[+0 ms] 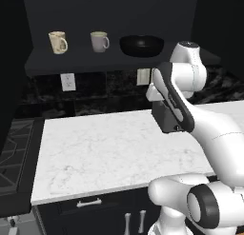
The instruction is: Gather all objects into one cabinet and sort the glasses and bowls to opposite sides.
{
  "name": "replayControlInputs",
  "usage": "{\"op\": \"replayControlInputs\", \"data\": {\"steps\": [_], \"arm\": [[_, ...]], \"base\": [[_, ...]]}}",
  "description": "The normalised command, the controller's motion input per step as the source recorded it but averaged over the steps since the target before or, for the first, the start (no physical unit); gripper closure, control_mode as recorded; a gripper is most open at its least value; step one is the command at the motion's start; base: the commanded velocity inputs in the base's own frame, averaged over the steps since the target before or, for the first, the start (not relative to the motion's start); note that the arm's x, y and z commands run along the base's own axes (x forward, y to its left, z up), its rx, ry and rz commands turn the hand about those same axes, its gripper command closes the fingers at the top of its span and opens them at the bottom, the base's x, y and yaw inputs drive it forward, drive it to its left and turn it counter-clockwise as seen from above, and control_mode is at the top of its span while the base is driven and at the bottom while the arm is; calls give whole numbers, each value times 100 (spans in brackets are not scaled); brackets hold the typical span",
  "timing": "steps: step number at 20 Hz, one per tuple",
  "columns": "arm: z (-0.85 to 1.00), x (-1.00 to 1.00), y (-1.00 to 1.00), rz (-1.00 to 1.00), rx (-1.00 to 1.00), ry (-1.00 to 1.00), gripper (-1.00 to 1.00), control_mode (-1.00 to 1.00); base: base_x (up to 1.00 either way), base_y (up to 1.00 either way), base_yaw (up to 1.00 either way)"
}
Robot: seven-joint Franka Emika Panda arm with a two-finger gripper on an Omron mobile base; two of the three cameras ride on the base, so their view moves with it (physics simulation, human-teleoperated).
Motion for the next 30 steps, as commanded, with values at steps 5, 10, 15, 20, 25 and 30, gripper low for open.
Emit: {"op": "replayControlInputs", "data": {"steps": [5,10,15,20,25,30], "arm": [[0,0,0,0,0,0,-100,100],[0,0,0,0,0,0,-100,100],[0,0,0,0,0,0,-100,100],[0,0,0,0,0,0,-100,100],[0,0,0,0,0,0,-100,100],[0,0,0,0,0,0,-100,100]], "base": [[-2,0,0],[-77,6,0],[-87,35,19],[-72,54,52],[-21,51,65],[9,9,17]]}}
